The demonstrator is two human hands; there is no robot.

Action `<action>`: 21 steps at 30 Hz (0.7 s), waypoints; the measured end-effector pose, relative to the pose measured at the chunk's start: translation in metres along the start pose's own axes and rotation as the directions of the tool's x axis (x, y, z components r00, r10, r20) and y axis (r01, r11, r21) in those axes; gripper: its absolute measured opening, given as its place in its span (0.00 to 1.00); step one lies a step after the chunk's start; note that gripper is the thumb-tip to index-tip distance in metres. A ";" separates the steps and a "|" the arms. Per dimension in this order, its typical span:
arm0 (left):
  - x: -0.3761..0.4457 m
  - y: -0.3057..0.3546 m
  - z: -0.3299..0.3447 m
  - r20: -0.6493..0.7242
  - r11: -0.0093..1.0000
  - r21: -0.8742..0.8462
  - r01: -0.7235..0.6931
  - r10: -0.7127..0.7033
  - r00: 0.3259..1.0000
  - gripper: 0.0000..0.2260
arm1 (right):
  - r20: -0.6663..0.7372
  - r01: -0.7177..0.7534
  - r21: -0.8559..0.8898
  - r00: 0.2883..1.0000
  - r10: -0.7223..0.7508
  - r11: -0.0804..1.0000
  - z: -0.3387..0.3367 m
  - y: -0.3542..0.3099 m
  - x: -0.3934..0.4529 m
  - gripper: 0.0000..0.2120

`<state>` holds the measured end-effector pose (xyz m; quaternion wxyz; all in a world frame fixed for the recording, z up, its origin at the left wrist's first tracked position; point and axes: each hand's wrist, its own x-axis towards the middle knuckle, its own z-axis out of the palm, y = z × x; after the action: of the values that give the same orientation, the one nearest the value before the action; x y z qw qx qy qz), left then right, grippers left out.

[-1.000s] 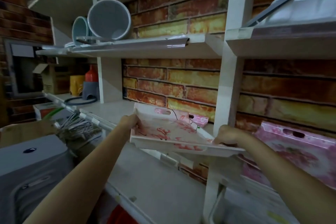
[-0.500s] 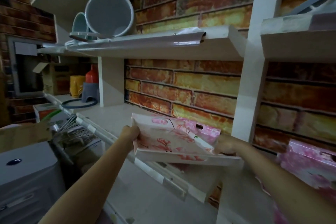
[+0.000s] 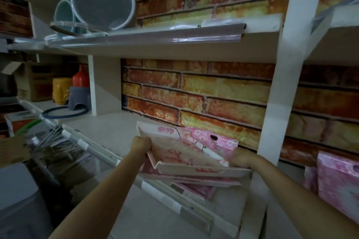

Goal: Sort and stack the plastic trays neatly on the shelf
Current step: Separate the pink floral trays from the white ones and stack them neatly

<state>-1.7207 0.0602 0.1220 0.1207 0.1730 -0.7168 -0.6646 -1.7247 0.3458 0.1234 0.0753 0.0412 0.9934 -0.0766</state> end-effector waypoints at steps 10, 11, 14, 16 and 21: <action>0.026 -0.001 -0.013 0.069 0.999 -0.015 0.037 -0.036 0.997 0.10 | 0.045 -0.039 0.172 0.998 0.031 0.984 0.004 -0.011 0.005 0.13; 0.028 -0.001 -0.014 0.084 0.999 -0.022 0.041 -0.039 0.996 0.09 | 0.042 -0.038 0.196 0.999 0.031 0.980 0.005 -0.009 0.008 0.18; 0.029 0.002 -0.014 0.148 0.998 -0.037 0.045 -0.039 0.988 0.07 | 0.059 -0.039 0.225 0.998 0.027 0.974 0.009 -0.001 0.017 0.28; 0.030 0.005 -0.013 0.176 0.999 -0.019 0.032 -0.028 0.984 0.07 | 0.080 -0.082 0.228 0.995 0.065 0.970 0.003 -0.009 -0.001 0.24; 0.040 0.005 -0.004 0.289 0.996 -0.075 0.045 -0.022 0.957 0.05 | 0.085 -0.188 0.302 0.982 0.170 0.935 -0.003 -0.008 -0.032 0.13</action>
<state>-1.7557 0.0407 0.1255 0.0106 0.0815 -0.6961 -0.7133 -1.6947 0.3358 0.1328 0.1033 0.1405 0.9587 -0.2249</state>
